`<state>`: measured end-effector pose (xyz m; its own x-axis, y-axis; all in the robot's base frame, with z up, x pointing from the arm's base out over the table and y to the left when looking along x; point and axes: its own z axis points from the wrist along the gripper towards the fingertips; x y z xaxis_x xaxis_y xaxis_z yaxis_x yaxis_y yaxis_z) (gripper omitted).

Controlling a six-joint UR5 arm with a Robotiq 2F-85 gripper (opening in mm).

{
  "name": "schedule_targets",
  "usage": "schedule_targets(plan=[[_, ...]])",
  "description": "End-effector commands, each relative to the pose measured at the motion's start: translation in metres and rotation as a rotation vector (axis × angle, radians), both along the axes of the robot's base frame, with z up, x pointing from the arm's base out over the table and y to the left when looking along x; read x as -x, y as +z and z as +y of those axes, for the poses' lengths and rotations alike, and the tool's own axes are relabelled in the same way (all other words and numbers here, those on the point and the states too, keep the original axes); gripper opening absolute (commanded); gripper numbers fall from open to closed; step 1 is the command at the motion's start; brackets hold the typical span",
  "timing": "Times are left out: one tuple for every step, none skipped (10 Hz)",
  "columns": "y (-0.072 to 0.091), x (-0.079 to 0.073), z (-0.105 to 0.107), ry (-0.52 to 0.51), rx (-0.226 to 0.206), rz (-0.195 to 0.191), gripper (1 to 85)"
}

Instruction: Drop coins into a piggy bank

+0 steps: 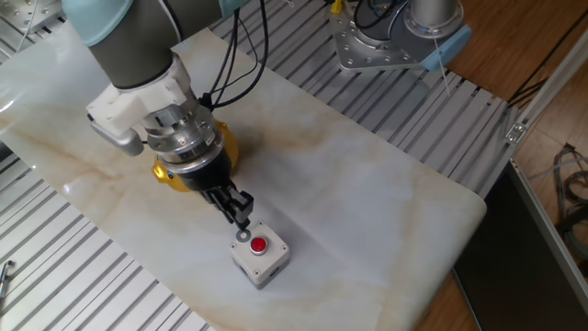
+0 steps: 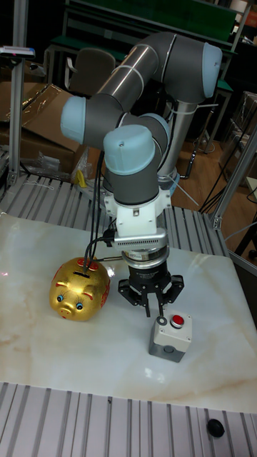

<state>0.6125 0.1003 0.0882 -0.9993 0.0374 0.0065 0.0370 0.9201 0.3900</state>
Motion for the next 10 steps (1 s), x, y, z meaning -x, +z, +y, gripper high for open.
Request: schedule_targets(plan=[[0.0050,-0.0033,0.0064,-0.022,-0.038,0.004,29.7],[0.0047,-0.0027,0.0036,-0.017,-0.035,0.005,29.3],[0.0049,-0.0016,0.0008,-0.002,-0.036,0.009,29.3],[0.0058,-0.0021,-0.0017,0.006,-0.044,0.008,30.0],[0.0062,-0.0034,-0.0028,-0.002,-0.047,0.007,30.0],[0.0078,-0.0036,-0.0009,-0.014,-0.065,0.012,30.0],[0.0091,-0.0038,-0.0006,-0.016,-0.085,0.014,30.0],[0.0097,-0.0042,-0.0016,-0.012,-0.098,0.012,30.0],[0.0110,-0.0041,0.0002,-0.011,-0.119,0.013,30.3],[0.0118,-0.0037,0.0006,-0.004,-0.131,0.011,30.3]])
